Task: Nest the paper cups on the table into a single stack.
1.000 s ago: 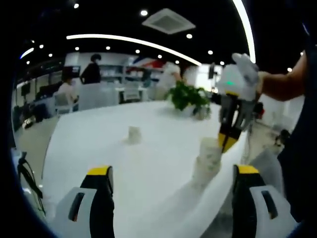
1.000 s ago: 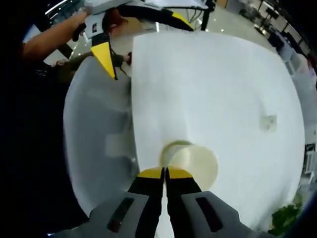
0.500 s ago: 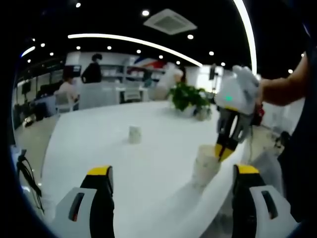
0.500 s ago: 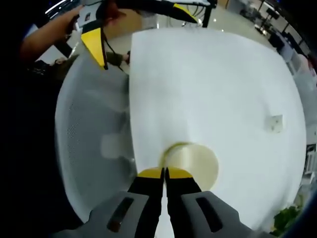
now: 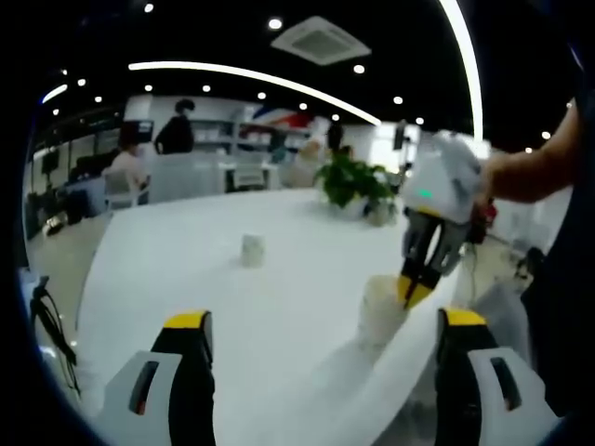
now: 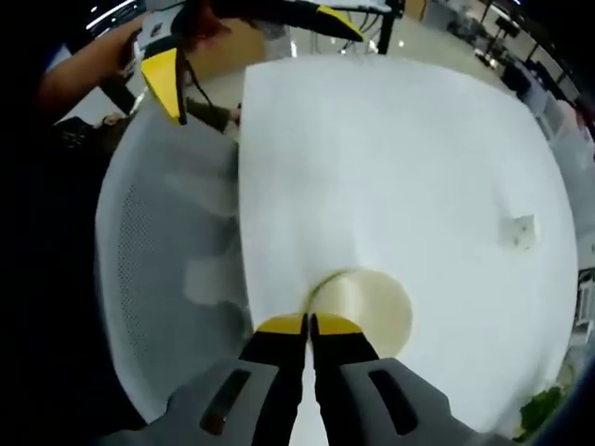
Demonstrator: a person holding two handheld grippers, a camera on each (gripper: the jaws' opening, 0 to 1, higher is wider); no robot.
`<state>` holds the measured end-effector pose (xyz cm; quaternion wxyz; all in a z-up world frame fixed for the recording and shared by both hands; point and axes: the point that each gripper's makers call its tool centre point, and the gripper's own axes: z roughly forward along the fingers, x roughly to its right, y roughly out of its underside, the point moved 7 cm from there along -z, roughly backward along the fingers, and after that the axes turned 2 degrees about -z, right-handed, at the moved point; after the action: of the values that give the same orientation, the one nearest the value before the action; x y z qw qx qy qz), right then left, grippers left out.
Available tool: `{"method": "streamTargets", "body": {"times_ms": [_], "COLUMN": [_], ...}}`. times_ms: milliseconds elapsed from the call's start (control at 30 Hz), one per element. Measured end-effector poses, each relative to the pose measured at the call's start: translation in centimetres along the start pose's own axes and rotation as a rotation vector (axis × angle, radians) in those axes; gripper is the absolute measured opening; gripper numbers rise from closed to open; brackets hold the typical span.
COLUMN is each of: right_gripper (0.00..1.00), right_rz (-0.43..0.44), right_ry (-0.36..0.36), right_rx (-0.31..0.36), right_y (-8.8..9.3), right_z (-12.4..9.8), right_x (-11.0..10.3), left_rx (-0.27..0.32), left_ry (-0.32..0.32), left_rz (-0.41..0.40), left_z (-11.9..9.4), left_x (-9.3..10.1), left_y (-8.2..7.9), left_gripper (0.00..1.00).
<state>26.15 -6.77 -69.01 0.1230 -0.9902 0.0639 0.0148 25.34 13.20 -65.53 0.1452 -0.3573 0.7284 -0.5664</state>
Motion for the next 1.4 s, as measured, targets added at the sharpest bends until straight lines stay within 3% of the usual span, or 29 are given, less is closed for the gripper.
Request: {"method": "streamTargets", "body": {"times_ms": [100,333,433,567,733,900,967,1267,1400], "right_gripper": [0.00,0.12,0.18,0.37,0.44,0.50,0.50,0.56,0.64], "right_rz": [0.000,-0.005,-0.024,-0.024,0.015,0.089,0.122,0.257,0.299], "right_ry": [-0.003,-0.013,0.000,0.023,0.064,0.135,0.172,0.319,0.368], "right_rx": [0.011,0.077,0.145,0.244,0.365,0.498,0.598,0.805,0.847], "right_y": [0.0,-0.3,-0.5,-0.6,-0.2,1.5,2.4,6.6,8.7], "right_z": [-0.2,-0.9,-1.6,-3.1,-5.6,-8.2,-9.1,-10.2,-9.9], "right_x": [0.0,0.2,0.5,1.0,2.0,3.7,4.4,6.2,6.7], "left_rx": [0.000,-0.001,0.000,-0.001,0.014,0.020,0.020,0.043,0.034], "left_ry": [0.000,0.001,0.004,0.006,0.009,-0.006,0.002,-0.019,-0.040], "left_rz": [0.000,0.002,0.003,0.006,0.007,0.019,0.026,0.034,0.046], "left_z": [0.0,0.0,0.1,0.1,0.3,0.5,0.7,1.6,2.0], "left_x": [0.0,-0.1,0.0,-0.1,-0.2,-0.4,-0.3,-1.3,-1.8], "left_y": [0.0,0.0,-0.1,-0.3,-0.8,-1.1,-1.3,-1.5,-1.4], "left_gripper": [0.99,0.99,0.99,0.99,0.99,0.99,0.99,0.99,0.99]}}
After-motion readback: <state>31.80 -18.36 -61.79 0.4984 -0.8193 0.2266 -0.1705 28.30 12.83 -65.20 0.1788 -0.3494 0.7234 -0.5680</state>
